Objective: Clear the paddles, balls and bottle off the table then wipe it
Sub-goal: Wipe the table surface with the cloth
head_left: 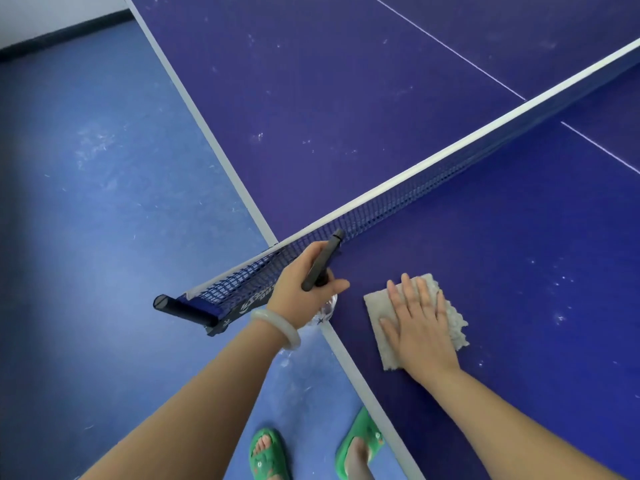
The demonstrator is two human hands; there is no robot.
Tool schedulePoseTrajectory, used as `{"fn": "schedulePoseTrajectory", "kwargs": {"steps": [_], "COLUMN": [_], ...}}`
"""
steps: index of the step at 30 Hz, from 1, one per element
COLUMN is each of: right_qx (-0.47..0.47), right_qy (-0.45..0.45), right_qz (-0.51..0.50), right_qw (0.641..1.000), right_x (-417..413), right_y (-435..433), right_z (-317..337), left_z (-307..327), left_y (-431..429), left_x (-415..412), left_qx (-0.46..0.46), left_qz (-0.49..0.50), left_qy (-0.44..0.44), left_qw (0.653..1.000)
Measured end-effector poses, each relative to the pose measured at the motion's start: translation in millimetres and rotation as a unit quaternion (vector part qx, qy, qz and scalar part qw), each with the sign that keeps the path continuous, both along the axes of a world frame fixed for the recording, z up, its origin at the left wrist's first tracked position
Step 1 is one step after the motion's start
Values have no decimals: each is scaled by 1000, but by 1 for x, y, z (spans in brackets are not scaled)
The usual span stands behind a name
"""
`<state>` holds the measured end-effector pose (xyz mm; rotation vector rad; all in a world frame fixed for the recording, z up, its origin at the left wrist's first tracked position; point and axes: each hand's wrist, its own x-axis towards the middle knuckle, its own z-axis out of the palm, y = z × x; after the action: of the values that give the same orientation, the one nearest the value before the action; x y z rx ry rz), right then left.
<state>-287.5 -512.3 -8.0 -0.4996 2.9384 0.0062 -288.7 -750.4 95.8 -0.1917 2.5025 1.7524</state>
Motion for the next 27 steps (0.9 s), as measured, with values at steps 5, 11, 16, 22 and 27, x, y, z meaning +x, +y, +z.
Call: {"fn": "schedulePoseTrajectory", "kwargs": {"steps": [5,11,16,22,27], "right_qx": [10,-4,-24,-29,-128], "right_qy": [-6,-12,-7,-45,-89], "right_qz": [-135,-171,-150,-135,-122], "right_qw": [991,985,988,989,980], "right_x": [-49,-57,-36,-24,-28], "right_y": [28,17,4,8,21], "right_z": [2,-1,2,8,14], "left_z": [-15,-28,-26,-28,-47], "left_y": [24,41,50,53,82], "left_x": [-23,-33,-33,-10,57], "left_qx": [7,7,-17,-79,-125], "left_qz": [10,36,80,173,229], "left_qy": [16,29,-7,-106,-118], "left_qw": [1000,999,997,976,958]}}
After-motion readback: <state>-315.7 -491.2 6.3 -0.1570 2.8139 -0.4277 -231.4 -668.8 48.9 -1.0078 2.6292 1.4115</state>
